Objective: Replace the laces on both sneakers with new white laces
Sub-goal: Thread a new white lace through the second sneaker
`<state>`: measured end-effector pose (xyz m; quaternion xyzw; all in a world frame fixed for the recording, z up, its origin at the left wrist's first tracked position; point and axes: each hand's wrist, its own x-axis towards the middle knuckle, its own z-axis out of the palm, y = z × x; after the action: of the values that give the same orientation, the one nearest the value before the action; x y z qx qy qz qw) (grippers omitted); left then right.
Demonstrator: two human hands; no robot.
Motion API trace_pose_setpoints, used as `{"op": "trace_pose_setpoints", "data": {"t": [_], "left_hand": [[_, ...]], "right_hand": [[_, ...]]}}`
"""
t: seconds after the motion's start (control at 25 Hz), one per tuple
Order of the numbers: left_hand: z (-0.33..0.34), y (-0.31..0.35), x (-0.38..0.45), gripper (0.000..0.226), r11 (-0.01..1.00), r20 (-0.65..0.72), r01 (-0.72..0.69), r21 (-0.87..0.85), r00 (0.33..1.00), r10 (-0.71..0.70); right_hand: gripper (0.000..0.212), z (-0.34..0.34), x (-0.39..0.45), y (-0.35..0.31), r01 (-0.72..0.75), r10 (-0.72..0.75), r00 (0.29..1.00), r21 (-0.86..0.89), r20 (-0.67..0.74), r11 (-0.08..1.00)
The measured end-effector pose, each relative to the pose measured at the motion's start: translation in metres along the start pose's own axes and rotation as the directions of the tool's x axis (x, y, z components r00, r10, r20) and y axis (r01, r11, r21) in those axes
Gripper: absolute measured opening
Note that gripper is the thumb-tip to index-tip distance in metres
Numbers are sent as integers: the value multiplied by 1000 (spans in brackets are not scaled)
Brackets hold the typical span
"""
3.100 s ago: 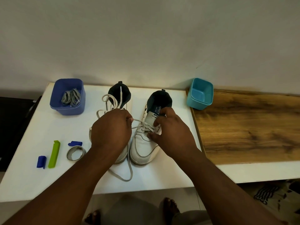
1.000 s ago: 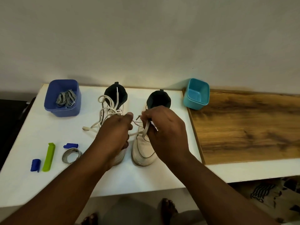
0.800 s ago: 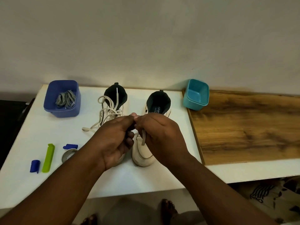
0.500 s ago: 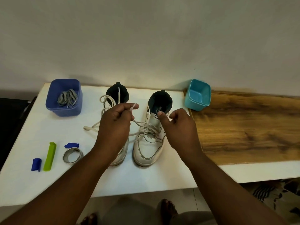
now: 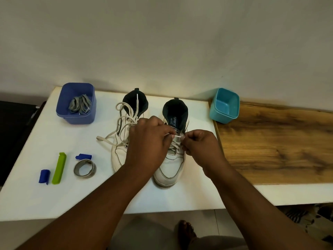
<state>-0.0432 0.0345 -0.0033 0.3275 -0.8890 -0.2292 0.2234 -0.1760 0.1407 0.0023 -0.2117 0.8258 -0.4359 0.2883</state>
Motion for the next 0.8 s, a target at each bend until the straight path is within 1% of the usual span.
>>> {"op": "trace_pose_setpoints", "data": {"t": [0.04,0.08,0.16,0.32,0.48,0.64,0.8], "left_hand": [[3,1,-1,13,993,4,-4,120,1000,4],[6,2,-2,13,982,-2,-7,191,1000,7],[8,3,-3,12,969,-27,-22,246,999,29],[7,2,-3,9,956,-33,-26,291,999,37],[9,3,-2,6,956,-13,-33,291,999,39],[14,4,0,9,938,-8,-32,344,999,37],[21,4,0,6,953,-18,-20,303,999,26]], "right_hand": [[15,0,0,0,-23,21,999,62,33,998],[13,0,0,0,-39,34,998,101,57,994],[9,1,-1,1,-65,54,995,143,78,988],[9,2,-1,1,-93,78,994,187,82,978],[9,2,-1,2,-64,54,996,149,70,987],[13,-1,-1,3,0,-4,998,67,63,998],[16,-2,-2,7,57,-54,996,-39,64,998]]}}
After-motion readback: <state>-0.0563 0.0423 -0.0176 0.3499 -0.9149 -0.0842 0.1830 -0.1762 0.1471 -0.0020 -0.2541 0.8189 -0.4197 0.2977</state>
